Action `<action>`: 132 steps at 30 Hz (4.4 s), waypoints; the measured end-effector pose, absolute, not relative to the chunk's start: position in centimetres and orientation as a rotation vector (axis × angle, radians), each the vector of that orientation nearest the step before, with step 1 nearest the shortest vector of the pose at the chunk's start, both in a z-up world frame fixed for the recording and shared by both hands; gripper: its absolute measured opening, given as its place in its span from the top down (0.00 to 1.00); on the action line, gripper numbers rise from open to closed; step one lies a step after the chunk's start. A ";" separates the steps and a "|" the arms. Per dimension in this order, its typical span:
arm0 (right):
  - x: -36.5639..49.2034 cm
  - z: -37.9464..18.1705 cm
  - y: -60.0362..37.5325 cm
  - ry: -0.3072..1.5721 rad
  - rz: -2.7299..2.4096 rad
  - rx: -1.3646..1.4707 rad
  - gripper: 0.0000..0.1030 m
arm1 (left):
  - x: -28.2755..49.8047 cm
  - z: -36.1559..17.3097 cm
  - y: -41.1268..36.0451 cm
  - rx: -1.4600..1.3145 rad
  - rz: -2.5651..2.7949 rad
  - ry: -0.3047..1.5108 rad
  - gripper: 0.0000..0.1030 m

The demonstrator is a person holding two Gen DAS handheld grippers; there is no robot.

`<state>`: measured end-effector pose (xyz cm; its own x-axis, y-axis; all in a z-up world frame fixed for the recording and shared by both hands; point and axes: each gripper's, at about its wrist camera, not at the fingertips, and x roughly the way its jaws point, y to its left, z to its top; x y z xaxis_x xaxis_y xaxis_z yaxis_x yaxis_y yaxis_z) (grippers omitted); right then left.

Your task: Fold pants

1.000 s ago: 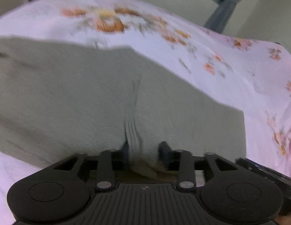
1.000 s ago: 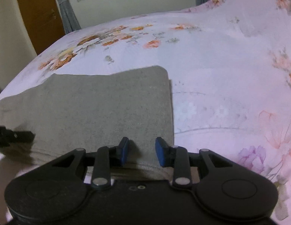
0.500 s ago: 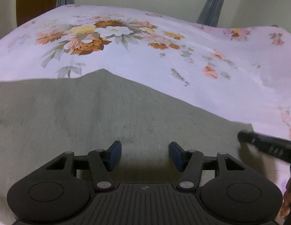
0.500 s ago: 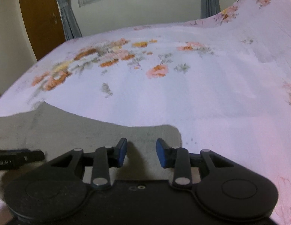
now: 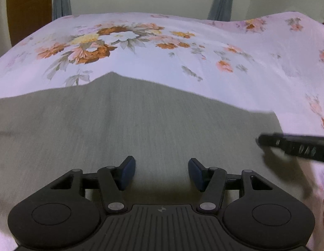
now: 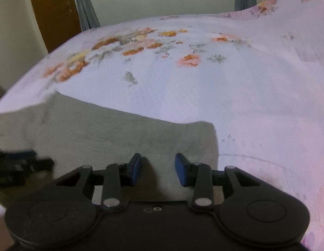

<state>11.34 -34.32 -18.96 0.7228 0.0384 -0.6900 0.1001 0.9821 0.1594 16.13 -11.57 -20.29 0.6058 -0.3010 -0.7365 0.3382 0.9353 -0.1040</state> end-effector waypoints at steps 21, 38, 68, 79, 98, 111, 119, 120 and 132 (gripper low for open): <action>6.5 -19.2 -30.3 0.809 -0.063 0.207 0.60 | 12.0 -19.6 -10.0 0.054 -0.330 0.863 0.44; 6.7 -18.6 -25.9 0.759 -0.112 0.168 0.45 | 11.9 -19.2 -6.3 -0.044 -0.296 0.877 0.37; 9.7 -18.5 -19.2 0.776 0.058 0.142 0.47 | 12.9 -18.2 4.0 -0.105 -0.120 0.814 0.37; 10.4 -19.3 -18.0 0.796 0.077 0.138 0.46 | 13.5 -19.2 9.5 -0.221 0.006 0.857 0.37; 10.8 -19.9 -18.1 0.789 0.081 0.146 0.43 | 15.8 -24.5 16.5 -0.686 0.017 0.893 0.37; 11.1 -20.1 -18.0 0.788 0.079 0.155 0.41 | 17.7 -26.6 18.9 -0.867 -0.036 0.844 0.54; 11.2 -20.2 -18.1 0.786 0.079 0.155 0.40 | 19.2 -28.6 19.4 -0.967 -0.078 0.802 0.67; 11.2 -20.2 -18.1 0.786 0.078 0.154 0.39 | 19.4 -28.8 19.4 -0.979 -0.078 0.794 0.67; 11.9 -19.4 -17.4 0.795 0.078 0.130 0.38 | 20.5 -28.2 18.5 -0.927 -0.047 0.789 0.74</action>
<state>11.90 -17.43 -19.41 0.6982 0.1182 -0.7060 -0.0205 0.9892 0.1454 20.50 18.50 -28.23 0.7242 -0.3590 -0.5888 -0.2866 0.6198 -0.7305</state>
